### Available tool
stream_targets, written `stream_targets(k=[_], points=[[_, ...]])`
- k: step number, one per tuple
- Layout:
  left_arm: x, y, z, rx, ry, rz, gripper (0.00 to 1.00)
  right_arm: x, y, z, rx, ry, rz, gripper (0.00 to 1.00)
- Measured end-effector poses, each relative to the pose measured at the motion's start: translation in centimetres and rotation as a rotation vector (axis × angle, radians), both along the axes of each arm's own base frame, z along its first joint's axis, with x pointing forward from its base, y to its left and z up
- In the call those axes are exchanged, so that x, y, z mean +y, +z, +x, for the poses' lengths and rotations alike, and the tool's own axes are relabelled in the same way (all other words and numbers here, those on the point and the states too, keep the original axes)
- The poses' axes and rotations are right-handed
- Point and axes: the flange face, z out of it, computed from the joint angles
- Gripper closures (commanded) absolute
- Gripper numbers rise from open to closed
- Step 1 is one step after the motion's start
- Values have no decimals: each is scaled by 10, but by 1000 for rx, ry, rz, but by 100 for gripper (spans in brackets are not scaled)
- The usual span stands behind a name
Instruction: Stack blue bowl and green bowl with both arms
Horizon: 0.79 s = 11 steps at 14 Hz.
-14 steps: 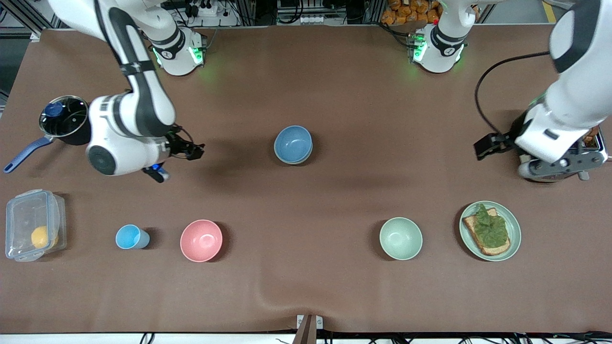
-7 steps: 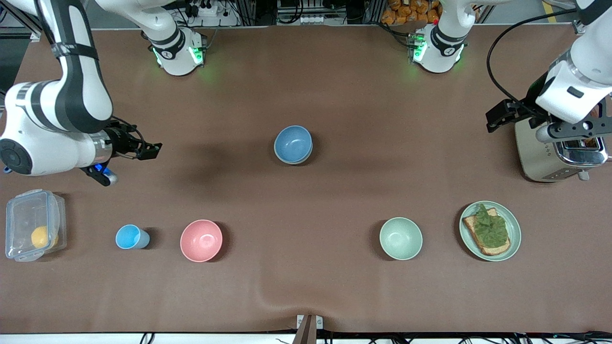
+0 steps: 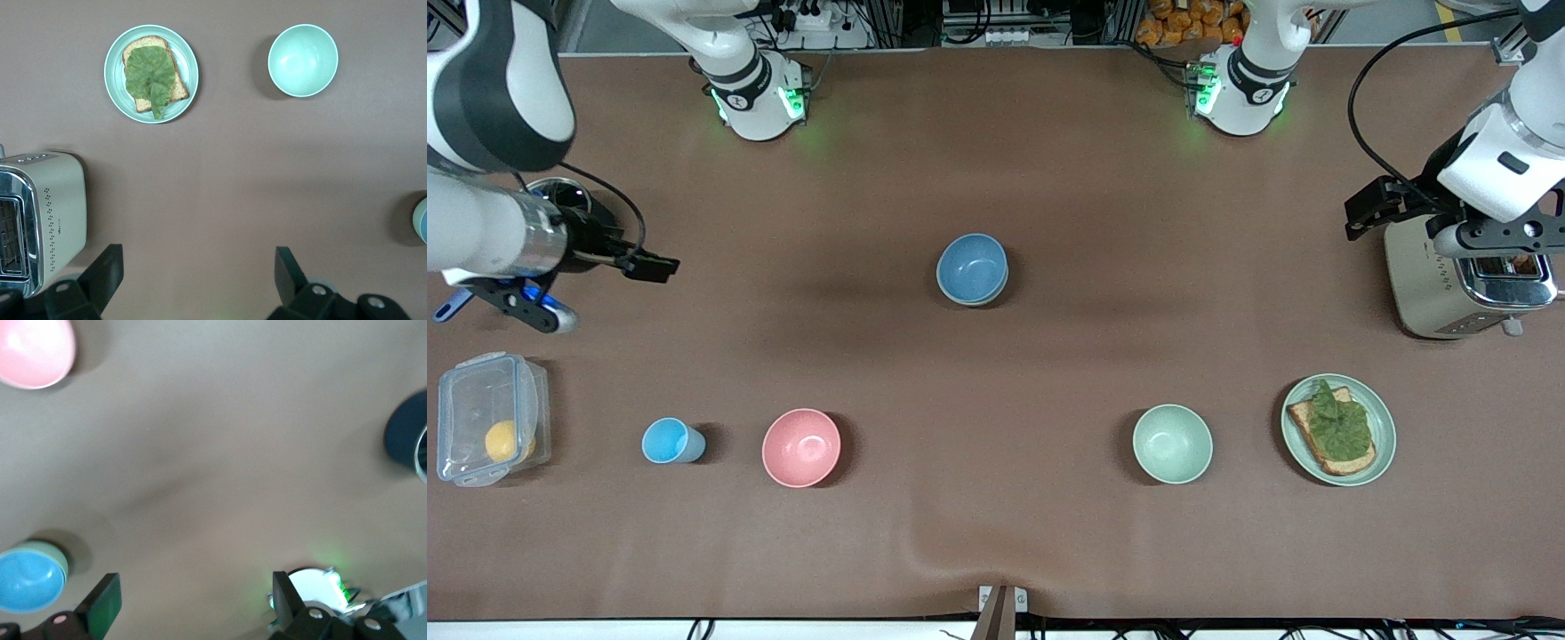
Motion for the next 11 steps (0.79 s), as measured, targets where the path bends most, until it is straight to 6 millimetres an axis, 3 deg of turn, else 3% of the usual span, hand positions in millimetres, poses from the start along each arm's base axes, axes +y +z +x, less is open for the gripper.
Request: stream_targets(k=[6,11], points=[[-8,-2,-3,14,-22,2,0,-15,75,-17,-161,54,24,0],[4,-1,-1,14,-65,0,0,-8,92,-6,-289,73,25,0]])
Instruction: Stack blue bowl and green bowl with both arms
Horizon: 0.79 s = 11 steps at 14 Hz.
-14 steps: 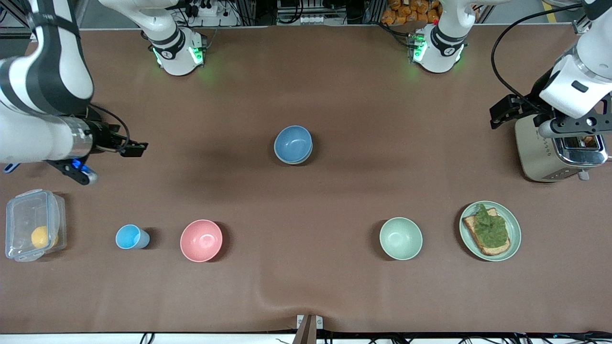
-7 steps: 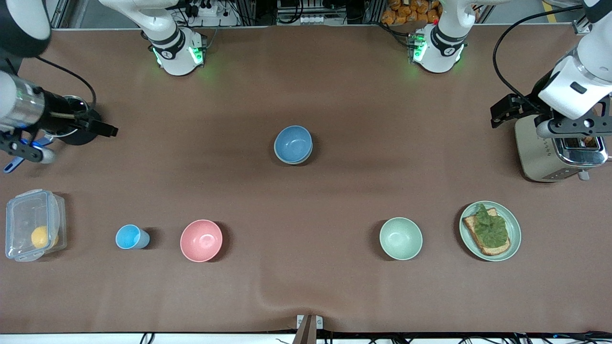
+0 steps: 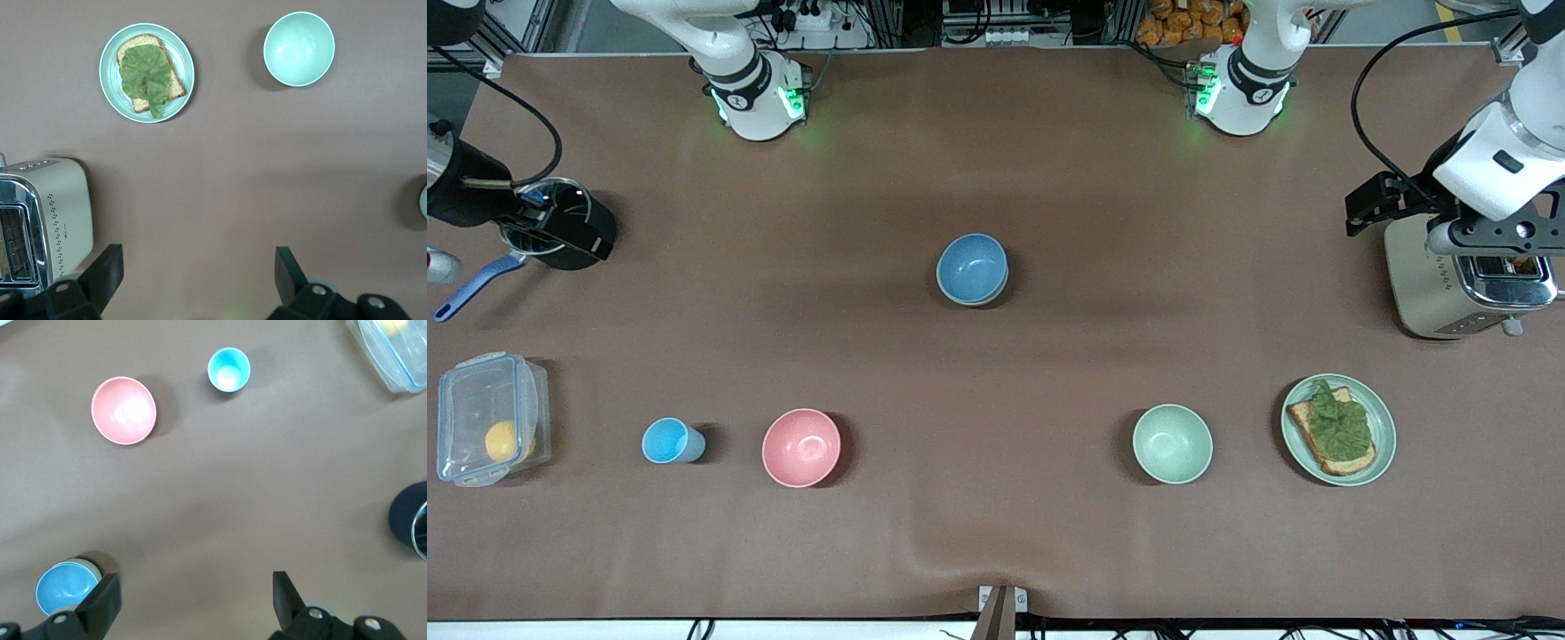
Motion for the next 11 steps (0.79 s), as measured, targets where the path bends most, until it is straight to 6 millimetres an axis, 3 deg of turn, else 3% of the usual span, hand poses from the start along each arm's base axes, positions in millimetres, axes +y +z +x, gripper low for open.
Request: stream_targets(k=[4,7,11], points=[[2,4,-1,1,0,0,0,12,8,0,-25,76,1,0],[4,10,-2,-8,3,0,0,-1,9,-1,-18,92,2,0],[11,14,-2,-15,17,-1,0,-3,9,-1,-18,140,-1,0]])
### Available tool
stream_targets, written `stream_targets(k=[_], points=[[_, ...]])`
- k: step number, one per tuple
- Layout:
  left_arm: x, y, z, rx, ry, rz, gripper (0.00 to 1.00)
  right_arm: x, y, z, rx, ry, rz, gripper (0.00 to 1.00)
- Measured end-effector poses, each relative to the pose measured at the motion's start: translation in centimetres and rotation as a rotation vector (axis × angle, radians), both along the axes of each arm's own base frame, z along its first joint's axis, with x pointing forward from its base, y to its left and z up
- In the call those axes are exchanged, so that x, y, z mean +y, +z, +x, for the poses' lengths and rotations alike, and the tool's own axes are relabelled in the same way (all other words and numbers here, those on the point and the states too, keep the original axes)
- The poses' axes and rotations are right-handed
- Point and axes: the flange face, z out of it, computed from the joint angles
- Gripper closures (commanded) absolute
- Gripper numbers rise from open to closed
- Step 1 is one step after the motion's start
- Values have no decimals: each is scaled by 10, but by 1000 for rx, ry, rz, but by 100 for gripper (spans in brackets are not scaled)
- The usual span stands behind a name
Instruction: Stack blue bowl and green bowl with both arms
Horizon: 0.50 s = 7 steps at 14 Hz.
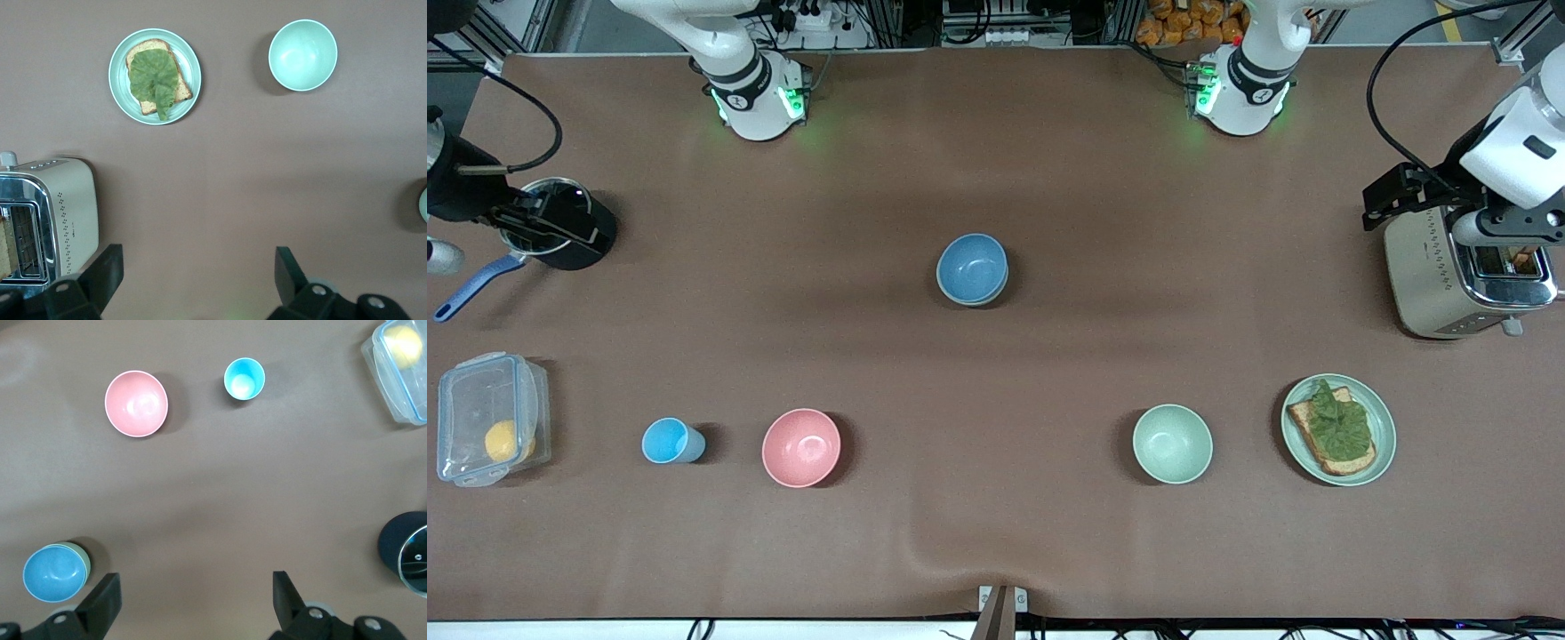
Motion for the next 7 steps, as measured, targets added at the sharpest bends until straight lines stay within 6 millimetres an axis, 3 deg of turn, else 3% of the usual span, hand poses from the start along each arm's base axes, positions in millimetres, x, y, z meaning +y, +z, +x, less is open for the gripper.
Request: stream_targets(k=[7], points=[[-4,6,-1,-13,-9,-1,0,-8,0,0,-3,89,-54,0]])
